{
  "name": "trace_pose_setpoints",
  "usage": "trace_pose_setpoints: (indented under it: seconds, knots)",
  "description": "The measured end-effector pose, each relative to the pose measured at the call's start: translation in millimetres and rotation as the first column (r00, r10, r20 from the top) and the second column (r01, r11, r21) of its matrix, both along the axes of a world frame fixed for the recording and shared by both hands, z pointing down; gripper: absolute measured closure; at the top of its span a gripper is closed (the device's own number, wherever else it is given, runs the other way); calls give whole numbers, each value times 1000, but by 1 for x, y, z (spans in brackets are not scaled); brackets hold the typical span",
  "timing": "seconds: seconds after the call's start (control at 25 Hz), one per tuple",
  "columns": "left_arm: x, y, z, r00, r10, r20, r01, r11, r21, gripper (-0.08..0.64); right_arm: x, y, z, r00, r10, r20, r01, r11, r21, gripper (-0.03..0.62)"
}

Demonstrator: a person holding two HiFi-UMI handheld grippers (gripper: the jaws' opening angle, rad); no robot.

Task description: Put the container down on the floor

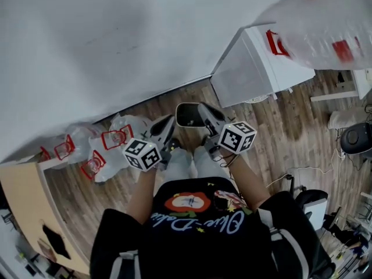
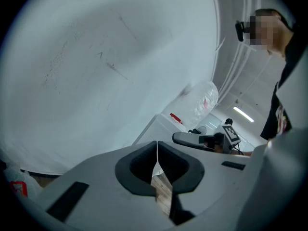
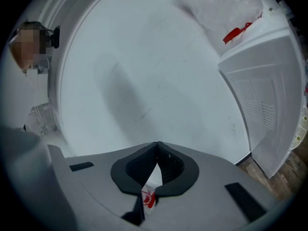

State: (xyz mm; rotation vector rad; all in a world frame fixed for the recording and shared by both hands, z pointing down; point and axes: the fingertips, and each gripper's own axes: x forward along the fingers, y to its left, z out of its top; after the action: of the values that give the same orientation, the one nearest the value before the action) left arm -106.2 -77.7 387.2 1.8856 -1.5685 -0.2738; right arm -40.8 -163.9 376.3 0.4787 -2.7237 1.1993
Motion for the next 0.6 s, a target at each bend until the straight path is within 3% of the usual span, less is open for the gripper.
trace_pose_setpoints:
  seconds: [0.2,0.6]
  knots:
    - [3,-4,-30,1000,11,19,-12,999,51,552,-1,7,-30,1000,-22,12,21,998,60,592]
    - [2,-17,-90,991,36,128,-57,986,157,552,-6,12,-82,998,-38,54,28,984,176,593]
